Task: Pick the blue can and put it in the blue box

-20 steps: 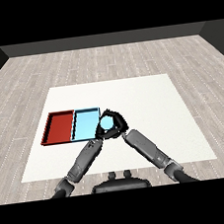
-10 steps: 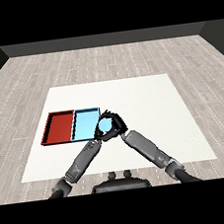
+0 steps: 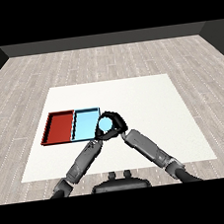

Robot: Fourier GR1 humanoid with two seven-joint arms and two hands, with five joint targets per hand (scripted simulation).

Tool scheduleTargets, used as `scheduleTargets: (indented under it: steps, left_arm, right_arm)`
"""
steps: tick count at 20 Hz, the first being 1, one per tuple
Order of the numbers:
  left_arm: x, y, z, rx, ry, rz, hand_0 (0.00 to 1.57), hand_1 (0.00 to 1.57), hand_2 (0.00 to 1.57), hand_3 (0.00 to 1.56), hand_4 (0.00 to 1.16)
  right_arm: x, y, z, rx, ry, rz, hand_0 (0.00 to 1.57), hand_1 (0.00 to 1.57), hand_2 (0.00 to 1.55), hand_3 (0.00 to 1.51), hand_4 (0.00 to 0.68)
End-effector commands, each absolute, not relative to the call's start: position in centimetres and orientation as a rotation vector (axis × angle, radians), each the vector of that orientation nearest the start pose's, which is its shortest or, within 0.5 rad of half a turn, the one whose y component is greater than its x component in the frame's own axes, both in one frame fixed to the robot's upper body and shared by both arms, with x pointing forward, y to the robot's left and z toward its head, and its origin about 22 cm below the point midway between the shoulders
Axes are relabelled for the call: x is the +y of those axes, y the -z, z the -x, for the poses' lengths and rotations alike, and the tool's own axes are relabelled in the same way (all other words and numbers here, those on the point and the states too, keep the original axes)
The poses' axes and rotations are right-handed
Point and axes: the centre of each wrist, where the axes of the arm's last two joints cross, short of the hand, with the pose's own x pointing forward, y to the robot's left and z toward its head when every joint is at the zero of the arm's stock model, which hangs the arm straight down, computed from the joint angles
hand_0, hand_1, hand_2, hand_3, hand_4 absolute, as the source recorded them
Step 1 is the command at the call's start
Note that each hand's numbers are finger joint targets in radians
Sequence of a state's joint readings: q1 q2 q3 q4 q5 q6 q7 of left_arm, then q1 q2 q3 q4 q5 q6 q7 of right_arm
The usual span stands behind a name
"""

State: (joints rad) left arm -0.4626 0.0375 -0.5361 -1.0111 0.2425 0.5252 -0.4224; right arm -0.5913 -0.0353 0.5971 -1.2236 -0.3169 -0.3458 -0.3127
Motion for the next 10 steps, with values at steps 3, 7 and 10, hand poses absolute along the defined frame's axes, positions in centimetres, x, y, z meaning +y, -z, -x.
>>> scheduleTargets:
  steps: [3,7,10]
  left_arm:
    - [6.8,4.0,-28.4,-1.758,0.149,0.099,1.41,1.41,1.40,1.28,0.60]
    - [7.7,2.7,-30.7,-1.713,0.105,0.063,1.57,1.57,1.54,1.47,0.66]
    - [8.4,3.5,-30.4,-1.724,0.114,0.099,1.57,1.57,1.52,1.45,1.10]
  right_arm:
    - [-4.4,-4.3,-30.0,-1.920,-0.277,-0.433,1.43,1.43,1.46,1.40,0.574]
    - [-4.4,-4.9,-30.4,-1.860,-0.181,-0.546,1.25,1.25,1.30,1.22,0.275]
    - [-4.9,-4.9,-30.2,-1.851,-0.218,-0.476,0.00,0.00,0.00,0.00,0.000]
